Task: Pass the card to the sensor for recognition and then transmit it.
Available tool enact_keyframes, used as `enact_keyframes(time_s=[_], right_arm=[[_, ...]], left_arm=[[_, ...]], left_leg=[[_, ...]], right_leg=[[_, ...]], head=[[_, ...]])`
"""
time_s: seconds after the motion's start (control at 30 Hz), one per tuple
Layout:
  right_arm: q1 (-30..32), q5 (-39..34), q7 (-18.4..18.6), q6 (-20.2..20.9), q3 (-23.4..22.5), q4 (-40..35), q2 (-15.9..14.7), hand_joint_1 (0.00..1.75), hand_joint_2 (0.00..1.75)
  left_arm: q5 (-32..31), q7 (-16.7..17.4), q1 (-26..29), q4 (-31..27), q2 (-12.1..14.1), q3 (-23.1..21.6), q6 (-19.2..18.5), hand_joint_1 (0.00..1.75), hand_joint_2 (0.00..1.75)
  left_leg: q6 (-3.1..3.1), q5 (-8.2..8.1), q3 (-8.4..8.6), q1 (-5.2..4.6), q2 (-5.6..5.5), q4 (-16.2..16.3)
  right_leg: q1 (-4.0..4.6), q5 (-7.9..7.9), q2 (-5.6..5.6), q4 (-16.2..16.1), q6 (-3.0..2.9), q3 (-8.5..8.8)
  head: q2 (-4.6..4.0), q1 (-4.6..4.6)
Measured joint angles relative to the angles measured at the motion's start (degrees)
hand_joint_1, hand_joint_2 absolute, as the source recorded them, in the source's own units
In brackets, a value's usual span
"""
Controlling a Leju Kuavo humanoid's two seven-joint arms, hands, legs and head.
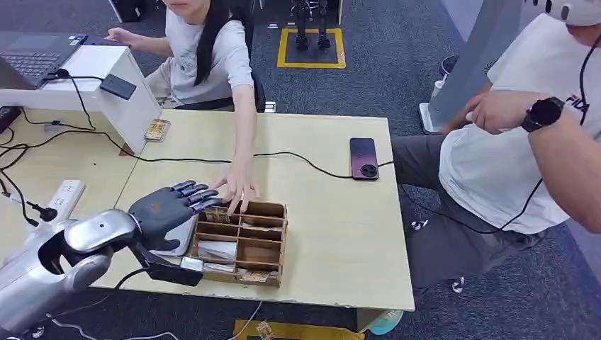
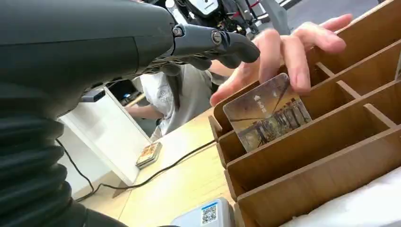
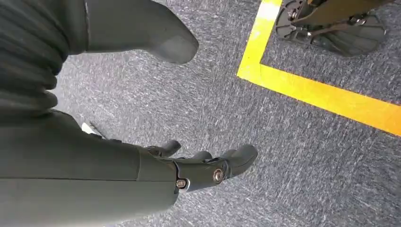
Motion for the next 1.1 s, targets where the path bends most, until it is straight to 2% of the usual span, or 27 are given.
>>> enact_keyframes(time_s=[0.7, 1.1], right_arm=[[-0.01, 0.00, -0.11, -0.06, 0.48, 0.02, 0.00, 0.00, 1.75], [-0.02, 0.00, -0.17, -0.15, 0.50, 0.02, 0.00, 0.00, 1.75]], left_arm=[[-1.68, 1.58, -0.10, 0.02, -0.09, -3.41, 1.16, 0.00, 1.75], [-1.66, 1.62, -0.58, 0.02, 0.28, -3.69, 1.16, 0.00, 1.75]], left_leg=[[0.00, 0.00, 0.00, 0.00, 0.00, 0.00], [0.00, 0.00, 0.00, 0.00, 0.00, 0.00]], right_leg=[[0.00, 0.00, -0.01, 0.00, 0.00, 0.00], [0.00, 0.00, 0.00, 0.00, 0.00, 0.00]], head=[[0.00, -0.02], [0.00, 0.00]])
